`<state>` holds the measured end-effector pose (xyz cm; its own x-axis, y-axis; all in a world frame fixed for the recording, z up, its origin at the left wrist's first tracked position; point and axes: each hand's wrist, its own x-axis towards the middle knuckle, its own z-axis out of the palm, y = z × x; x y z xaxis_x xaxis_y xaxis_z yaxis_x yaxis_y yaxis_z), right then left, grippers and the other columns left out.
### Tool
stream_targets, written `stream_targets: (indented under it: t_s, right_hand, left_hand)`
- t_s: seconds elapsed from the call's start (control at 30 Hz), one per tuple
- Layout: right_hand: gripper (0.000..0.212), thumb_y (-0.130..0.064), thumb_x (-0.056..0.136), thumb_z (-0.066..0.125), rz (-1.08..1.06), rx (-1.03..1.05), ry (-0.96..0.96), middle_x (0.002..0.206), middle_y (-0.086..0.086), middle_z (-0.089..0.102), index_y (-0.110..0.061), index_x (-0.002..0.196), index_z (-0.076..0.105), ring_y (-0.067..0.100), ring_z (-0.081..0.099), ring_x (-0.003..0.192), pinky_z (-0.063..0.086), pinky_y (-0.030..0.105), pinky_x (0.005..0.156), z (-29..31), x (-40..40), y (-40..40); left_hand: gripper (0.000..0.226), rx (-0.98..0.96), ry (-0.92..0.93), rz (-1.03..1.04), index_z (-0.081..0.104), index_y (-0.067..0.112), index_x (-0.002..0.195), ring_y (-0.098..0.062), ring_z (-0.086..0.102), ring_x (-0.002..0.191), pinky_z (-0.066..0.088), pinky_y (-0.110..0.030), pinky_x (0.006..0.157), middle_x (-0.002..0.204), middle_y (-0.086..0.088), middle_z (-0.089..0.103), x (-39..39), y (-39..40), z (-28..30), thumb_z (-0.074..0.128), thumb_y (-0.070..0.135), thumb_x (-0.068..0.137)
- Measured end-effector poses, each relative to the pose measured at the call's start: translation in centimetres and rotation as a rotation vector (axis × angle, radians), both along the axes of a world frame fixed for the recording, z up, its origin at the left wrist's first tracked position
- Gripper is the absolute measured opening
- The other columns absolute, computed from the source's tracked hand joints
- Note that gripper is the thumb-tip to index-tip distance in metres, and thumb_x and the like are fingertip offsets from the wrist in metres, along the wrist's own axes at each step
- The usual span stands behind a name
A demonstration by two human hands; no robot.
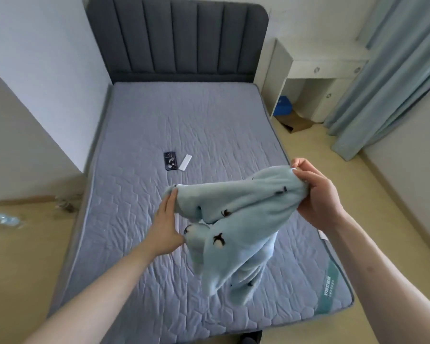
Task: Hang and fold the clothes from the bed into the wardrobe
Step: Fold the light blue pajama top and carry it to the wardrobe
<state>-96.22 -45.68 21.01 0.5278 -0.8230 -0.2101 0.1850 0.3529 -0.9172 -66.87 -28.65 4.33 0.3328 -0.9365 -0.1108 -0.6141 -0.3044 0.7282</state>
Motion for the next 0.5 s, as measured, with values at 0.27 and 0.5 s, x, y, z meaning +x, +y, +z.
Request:
stream_targets:
  t_s: [0.27, 0.5]
  right_hand:
    - [0.010, -0.020, 0.092, 0.059, 0.067, -0.038, 0.140, 0.083, 0.006, 0.062, -0.028, 0.091, 0.066, 0.018, 0.064, 0.070, 0.054, 0.030, 0.059, 2.8, 6.0, 0.9]
    - [0.021, -0.024, 0.097, 0.062, -0.065, -0.687, 1.038, 0.126, 0.008, 0.063, -0.027, 0.117, 0.066, 0.026, 0.060, 0.110, 0.049, 0.039, 0.088, -0.1, 6.7, -0.3]
  left_hand:
    - [0.032, -0.013, 0.193, 0.150, 0.071, 0.020, 0.093, -0.015, 0.063, 0.082, 0.050, -0.034, 0.073, 0.091, -0.004, 0.074, 8.8, 1.7, 6.4, 0.072, 0.036, 0.066]
    - [0.015, -0.205, 0.116, 0.200, 0.076, 0.016, 0.090, -0.005, 0.063, 0.077, 0.050, -0.023, 0.071, 0.087, 0.001, 0.076, 11.0, 2.4, 17.3, 0.071, 0.026, 0.081]
